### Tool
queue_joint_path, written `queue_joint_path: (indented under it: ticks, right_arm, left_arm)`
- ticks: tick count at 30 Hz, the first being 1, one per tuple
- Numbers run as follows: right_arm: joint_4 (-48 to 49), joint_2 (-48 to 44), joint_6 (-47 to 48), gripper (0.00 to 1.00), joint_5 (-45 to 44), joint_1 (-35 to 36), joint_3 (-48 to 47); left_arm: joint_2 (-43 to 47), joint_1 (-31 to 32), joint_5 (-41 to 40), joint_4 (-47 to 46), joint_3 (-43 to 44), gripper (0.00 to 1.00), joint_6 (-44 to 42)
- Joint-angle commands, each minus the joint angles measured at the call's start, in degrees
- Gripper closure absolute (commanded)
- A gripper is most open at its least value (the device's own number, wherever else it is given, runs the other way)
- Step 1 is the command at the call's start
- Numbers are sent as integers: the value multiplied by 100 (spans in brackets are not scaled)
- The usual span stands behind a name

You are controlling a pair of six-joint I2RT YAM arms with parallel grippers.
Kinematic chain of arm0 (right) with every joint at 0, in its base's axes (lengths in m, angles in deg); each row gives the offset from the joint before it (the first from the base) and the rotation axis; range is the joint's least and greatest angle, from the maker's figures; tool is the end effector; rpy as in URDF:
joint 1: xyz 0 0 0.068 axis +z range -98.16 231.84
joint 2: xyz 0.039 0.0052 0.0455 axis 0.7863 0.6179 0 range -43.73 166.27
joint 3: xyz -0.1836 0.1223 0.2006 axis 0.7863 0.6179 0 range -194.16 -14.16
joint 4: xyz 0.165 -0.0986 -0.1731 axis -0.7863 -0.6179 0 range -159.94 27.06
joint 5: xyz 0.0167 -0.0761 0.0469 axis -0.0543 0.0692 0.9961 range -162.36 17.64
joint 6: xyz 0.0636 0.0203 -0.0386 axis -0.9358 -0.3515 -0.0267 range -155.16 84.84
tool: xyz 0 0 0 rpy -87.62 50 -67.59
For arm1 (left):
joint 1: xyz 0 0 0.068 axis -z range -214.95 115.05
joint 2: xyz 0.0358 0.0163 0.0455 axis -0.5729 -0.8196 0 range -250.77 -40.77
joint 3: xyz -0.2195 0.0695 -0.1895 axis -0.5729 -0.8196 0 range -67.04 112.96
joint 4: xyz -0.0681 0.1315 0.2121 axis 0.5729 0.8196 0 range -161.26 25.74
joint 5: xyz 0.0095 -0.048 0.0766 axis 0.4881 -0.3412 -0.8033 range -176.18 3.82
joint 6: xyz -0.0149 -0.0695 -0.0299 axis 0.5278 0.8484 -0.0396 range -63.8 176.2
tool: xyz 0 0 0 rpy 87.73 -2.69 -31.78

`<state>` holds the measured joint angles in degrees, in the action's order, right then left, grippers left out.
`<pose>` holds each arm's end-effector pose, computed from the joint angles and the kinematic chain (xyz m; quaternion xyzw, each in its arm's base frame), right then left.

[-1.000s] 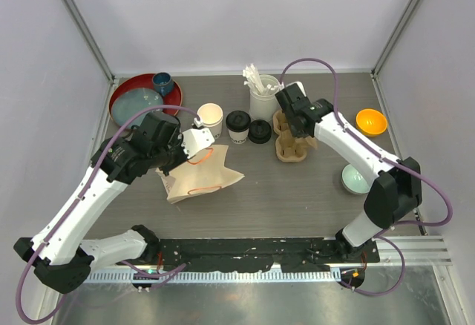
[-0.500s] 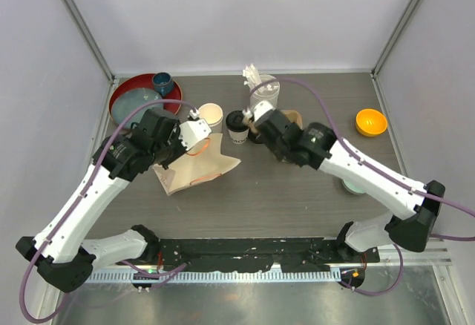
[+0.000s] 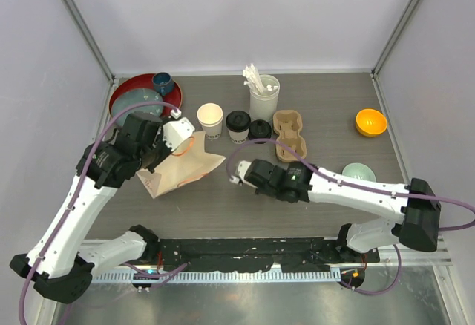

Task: Pack the takeout coffee

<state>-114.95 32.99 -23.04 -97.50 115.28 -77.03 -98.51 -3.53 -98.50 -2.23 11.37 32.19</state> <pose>0.1400 0.2178 0.2745 -0.5488 0.7822 -0.1035 0.2761 0.1457 -0.0727 0.3973 0.3985 0.8404 0.0772 0.3591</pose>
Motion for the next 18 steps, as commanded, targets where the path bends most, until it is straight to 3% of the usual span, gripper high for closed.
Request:
queue_joint_path:
  ticks: [1,3,4,6,7,12,15,16,18]
  right_arm:
    - [393,-237,1248,99,-156,536,757]
    - [384,-342,1590,99,-114,757,1065]
    - [376,-386,1644,93,-148,810,1145]
    - [376,-544,1645,72,-262,863,1189]
    - [350,-597,1584,55,-315,872,1146]
    - [480,-1028,917,45,-412,881,541]
    - [1217,-1187,-232,30,-946,872,329]
    - [1428,-1065,-1376,26,-1227,872,241]
    - [1571,-819,-2560,23,-2097,793,-83]
  left_arm:
    - [96,-48,-87,92,192,100,63]
    - [78,-48,-52,84,218,100,63]
    - [61,-48,-17,101,227,100,63]
    - [52,-57,167,119,227,100,28]
    - [43,-57,229,136,227,100,11]
    - [43,-57,546,154,183,100,-16]
    - [34,-57,607,110,139,100,19]
    - [8,-57,625,101,139,100,2]
    - [-18,-48,643,92,139,100,19]
